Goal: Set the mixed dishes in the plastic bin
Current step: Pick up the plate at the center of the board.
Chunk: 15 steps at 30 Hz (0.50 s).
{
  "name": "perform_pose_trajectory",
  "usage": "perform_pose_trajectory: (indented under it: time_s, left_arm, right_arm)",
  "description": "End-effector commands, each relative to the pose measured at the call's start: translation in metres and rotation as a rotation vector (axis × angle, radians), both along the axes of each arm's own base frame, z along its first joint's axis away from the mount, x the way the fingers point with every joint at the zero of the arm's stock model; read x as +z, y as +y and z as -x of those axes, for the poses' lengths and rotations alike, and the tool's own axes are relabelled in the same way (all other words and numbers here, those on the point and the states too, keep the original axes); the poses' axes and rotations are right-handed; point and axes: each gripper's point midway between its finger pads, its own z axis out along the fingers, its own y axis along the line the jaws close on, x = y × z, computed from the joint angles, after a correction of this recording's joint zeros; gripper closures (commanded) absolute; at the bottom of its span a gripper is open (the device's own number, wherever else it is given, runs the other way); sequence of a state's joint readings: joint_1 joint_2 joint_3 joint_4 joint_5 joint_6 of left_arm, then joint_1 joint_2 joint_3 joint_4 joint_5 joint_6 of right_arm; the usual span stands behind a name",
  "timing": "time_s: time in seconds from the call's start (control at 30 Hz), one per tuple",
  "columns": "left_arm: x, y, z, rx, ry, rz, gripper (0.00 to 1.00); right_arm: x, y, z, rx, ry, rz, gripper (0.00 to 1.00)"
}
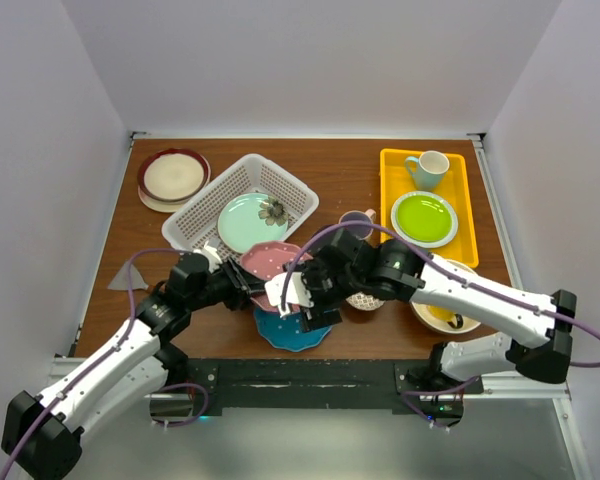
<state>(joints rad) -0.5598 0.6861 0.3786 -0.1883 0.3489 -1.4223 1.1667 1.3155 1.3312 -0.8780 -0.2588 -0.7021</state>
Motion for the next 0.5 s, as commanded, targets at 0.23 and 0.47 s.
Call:
perform_pose_trajectory:
  time_s: [0.23,0.47]
  left_arm:
    - [0.128,-0.013,-0.042,0.039,-0.415,0.131,1.00]
    - [0.149,0.000,-0.066,0.102,-0.521,0.062,1.00]
  right_arm:
    - [0.060,-0.041,-0.036,-0.157,0.005,-0.216,0.11]
    - [0.067,-0.063,-0.063,-0.344,-0.013,-0.289,0.07]
